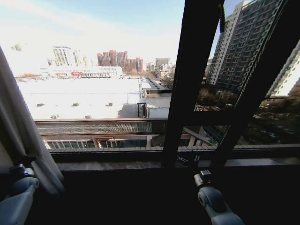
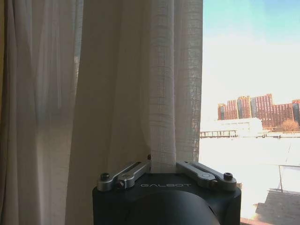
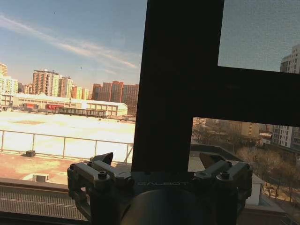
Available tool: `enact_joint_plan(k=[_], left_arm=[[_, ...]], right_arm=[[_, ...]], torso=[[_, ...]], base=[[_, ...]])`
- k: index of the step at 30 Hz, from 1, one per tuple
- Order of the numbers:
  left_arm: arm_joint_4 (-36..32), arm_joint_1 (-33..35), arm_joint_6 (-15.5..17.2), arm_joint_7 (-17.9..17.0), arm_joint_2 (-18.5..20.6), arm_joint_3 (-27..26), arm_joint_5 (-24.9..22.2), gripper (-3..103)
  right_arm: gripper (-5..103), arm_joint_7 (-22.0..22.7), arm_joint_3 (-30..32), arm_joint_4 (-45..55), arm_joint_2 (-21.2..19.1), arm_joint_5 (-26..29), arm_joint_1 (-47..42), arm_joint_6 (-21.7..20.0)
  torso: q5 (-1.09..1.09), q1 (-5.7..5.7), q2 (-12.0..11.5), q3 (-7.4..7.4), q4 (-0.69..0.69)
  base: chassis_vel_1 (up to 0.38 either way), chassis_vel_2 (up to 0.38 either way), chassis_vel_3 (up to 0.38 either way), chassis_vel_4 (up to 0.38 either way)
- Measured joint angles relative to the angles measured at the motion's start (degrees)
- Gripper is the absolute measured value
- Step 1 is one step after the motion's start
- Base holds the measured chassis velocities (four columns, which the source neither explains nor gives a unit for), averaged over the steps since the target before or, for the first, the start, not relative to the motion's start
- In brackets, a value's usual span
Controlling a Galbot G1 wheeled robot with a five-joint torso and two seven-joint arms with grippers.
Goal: Open the curtains by pulling them apart, changing their state from closed to fully open.
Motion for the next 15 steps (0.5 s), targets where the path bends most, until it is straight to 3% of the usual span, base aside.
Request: enact_joint_plan(k=[15], left_arm=[[-16.1, 4.5, 2.0, 0.7, -6.6, 4.5, -0.2, 0]], right_arm=[[100, 0.0, 0.0, 0.0, 0.0, 0.0, 0.0, 0.0]], torso=[[0.02, 0.0, 0.0, 0.0, -0.01]], base=[[0.0, 0.0, 0.0, 0.0]])
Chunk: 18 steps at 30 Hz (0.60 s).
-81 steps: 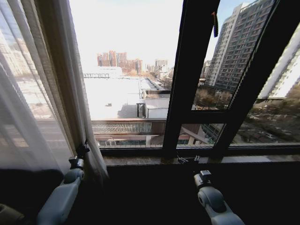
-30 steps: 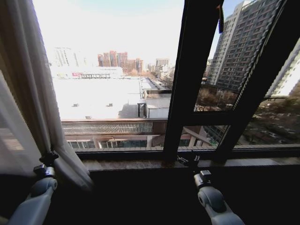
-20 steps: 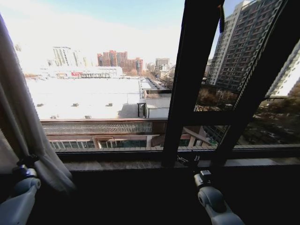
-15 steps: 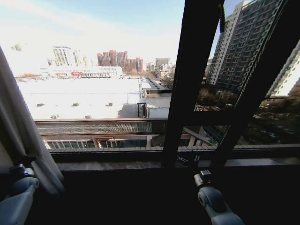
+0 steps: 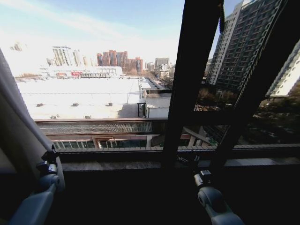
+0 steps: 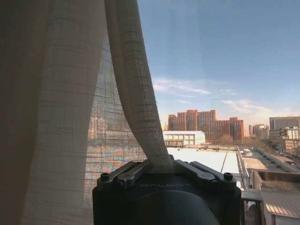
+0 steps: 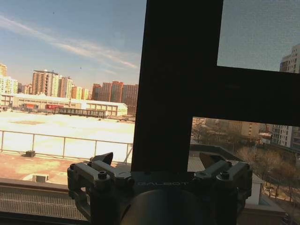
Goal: Open the curtains by pulling them apart, changing their state from closed to fully open.
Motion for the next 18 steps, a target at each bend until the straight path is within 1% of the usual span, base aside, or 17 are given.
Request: enact_joint_plan(k=[2, 7, 12, 15, 18], left_arm=[[-2.3, 0.4, 0.1, 0.1, -0.7, 0.9, 0.7, 0], [-4.5, 1.0, 0.4, 0.1, -1.0, 1.4, 1.2, 0], [-4.2, 1.0, 0.5, 0.1, -0.8, 1.4, 1.5, 0], [-3.1, 0.8, 0.3, 0.1, -0.3, 1.2, 1.5, 0], [-2.0, 0.6, -0.2, 0.2, 0.2, 1.0, 1.5, 0]], right_arm=[[100, 0.0, 0.0, 0.0, 0.0, 0.0, 0.0, 0.0], [100, 0.0, 0.0, 0.0, 0.0, 0.0, 0.0, 0.0], [100, 0.0, 0.0, 0.0, 0.0, 0.0, 0.0, 0.0], [100, 0.0, 0.0, 0.0, 0.0, 0.0, 0.0, 0.0], [100, 0.0, 0.0, 0.0, 0.0, 0.0, 0.0, 0.0]], torso=[[0.01, 0.0, 0.0, 0.0, 0.0], [0.01, 0.0, 0.0, 0.0, -0.02], [0.01, 0.0, 0.0, 0.0, -0.01], [-0.01, 0.0, 0.0, 0.0, 0.0], [0.01, 0.0, 0.0, 0.0, 0.0]], base=[[0.0, 0.0, 0.0, 0.0], [0.007, 0.008, -0.013, -0.011], [0.096, 0.114, -0.102, -0.105], [0.184, 0.166, -0.181, -0.186], [0.245, 0.24, -0.224, -0.231]])
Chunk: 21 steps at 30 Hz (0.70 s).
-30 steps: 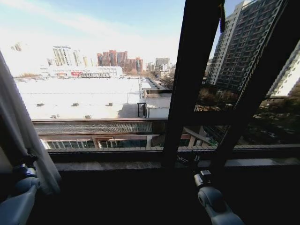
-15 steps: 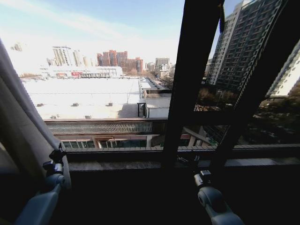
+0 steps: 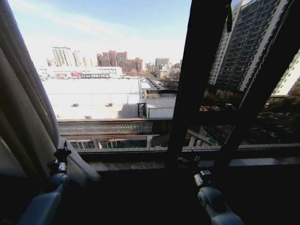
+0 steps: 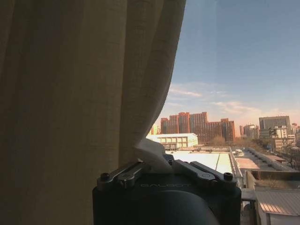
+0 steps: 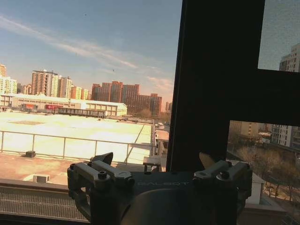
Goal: Open the curtains by pulling them apart, changing their state from closed to fully open.
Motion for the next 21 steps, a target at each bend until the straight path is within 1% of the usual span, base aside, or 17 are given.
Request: enact_joint_plan(k=[3, 5, 7, 10, 11, 13, 16, 19, 21], left_arm=[[0.5, -0.1, -0.3, 0.0, 0.2, 0.0, 0.0, 0], [0.8, -0.1, -0.4, 0.0, 0.2, -0.1, 0.0, 0], [0.8, -0.1, -0.4, 0.0, 0.2, -0.1, 0.0, 0], [0.8, -0.1, -0.5, 0.0, 0.0, -0.1, 0.0, 0], [0.8, -0.1, -0.5, 0.0, 0.0, -0.1, 0.0, 0], [0.7, -0.1, -0.5, 0.0, 0.0, -0.1, 0.1, 0], [1.0, -0.2, -0.5, -0.3, 0.1, -0.1, 0.1, 0], [3.5, -1.4, -0.5, -1.2, 0.9, -0.3, 0.0, 0], [7.9, -3.7, -0.5, -2.4, 2.3, -0.5, -0.6, 0]], right_arm=[[100, 0.0, 0.0, 0.0, 0.0, 0.0, 0.0, 0.0], [100, 0.0, 0.0, 0.0, 0.0, 0.0, 0.0, 0.0], [100, 0.0, 0.0, 0.0, 0.0, 0.0, 0.0, 0.0], [100, 0.0, 0.0, 0.0, 0.0, 0.0, 0.0, 0.0], [100, 0.0, 0.0, 0.0, 0.0, 0.0, 0.0, 0.0], [100, 0.0, 0.0, 0.0, 0.0, 0.0, 0.0, 0.0], [100, 0.0, 0.0, 0.0, 0.0, 0.0, 0.0, 0.0], [100, 0.0, 0.0, 0.0, 0.0, 0.0, 0.0, 0.0], [100, 0.0, 0.0, 0.0, 0.0, 0.0, 0.0, 0.0]], torso=[[-0.02, 0.0, 0.0, 0.0, 0.01], [-0.09, 0.0, 0.0, 0.0, 0.05], [-0.08, 0.0, 0.0, 0.0, 0.04], [-0.03, 0.01, 0.0, 0.0, -0.02], [-0.03, 0.01, 0.0, 0.0, -0.02], [0.04, 0.0, 0.0, 0.0, -0.04], [0.0, 0.0, 0.0, 0.0, -0.05], [-0.01, 0.0, 0.0, 0.0, -0.02], [-0.05, 0.0, 0.0, -0.01, 0.01]], base=[[0.187, 0.228, -0.225, -0.208], [0.135, 0.096, -0.105, -0.096], [0.098, 0.062, -0.08, -0.065], [0.02, 0.005, -0.005, -0.011], [0.0, 0.0, 0.0, 0.0], [-0.028, -0.02, 0.004, 0.022], [-0.052, -0.063, 0.036, 0.051], [-0.012, -0.034, 0.01, 0.025], [0.0, 0.0, 0.0, 0.0]])
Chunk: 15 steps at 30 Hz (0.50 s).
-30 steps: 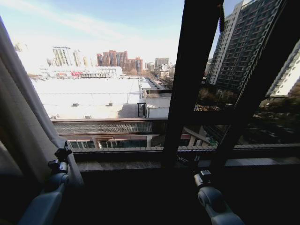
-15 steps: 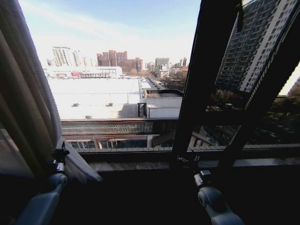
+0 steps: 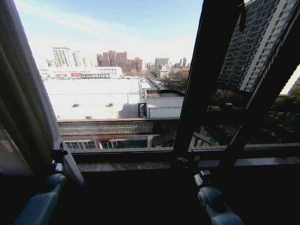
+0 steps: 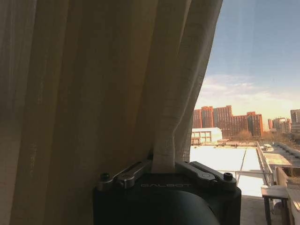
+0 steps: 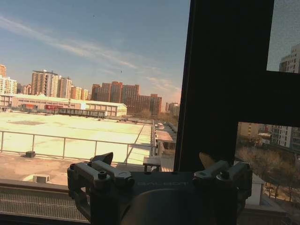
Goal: Open the curtains by pulling them apart, changing their state from closed to fully open.
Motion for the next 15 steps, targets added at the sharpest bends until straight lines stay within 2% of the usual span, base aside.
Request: enact_joint_plan(k=[2, 6, 9, 12, 15], left_arm=[[1.5, -0.8, 0.1, -0.5, 0.5, -0.1, -0.3, 0], [9.0, -4.9, 1.0, -4.3, 2.9, -1.7, -0.5, 0], [11.5, -5.8, 1.6, -6.3, 3.8, -2.3, 0.7, 0], [12.5, -5.7, 1.7, -7.1, 4.3, -2.6, 1.9, 0], [10.6, -4.4, 1.7, -7.1, 4.0, -2.9, 1.7, 0]], right_arm=[[100, 0.0, 0.0, 0.0, 0.0, 0.0, 0.0, 0.0], [100, 0.0, 0.0, 0.0, 0.0, 0.0, 0.0, 0.0], [100, 0.0, 0.0, 0.0, 0.0, 0.0, 0.0, 0.0], [100, 0.0, 0.0, 0.0, 0.0, 0.0, 0.0, 0.0], [100, 0.0, 0.0, 0.0, 0.0, 0.0, 0.0, 0.0]], torso=[[-0.01, 0.0, 0.0, 0.0, 0.01], [0.02, 0.01, 0.0, 0.01, -0.01], [0.04, 0.01, 0.0, 0.0, -0.03], [0.04, 0.0, 0.0, 0.0, 0.0], [0.02, 0.0, 0.0, 0.0, 0.03]], base=[[0.0, 0.0, 0.0, 0.0], [0.0, 0.0, 0.0, 0.0], [0.0, 0.0, 0.0, 0.0], [0.0, 0.0, 0.0, 0.0], [0.0, 0.0, 0.0, 0.0]])
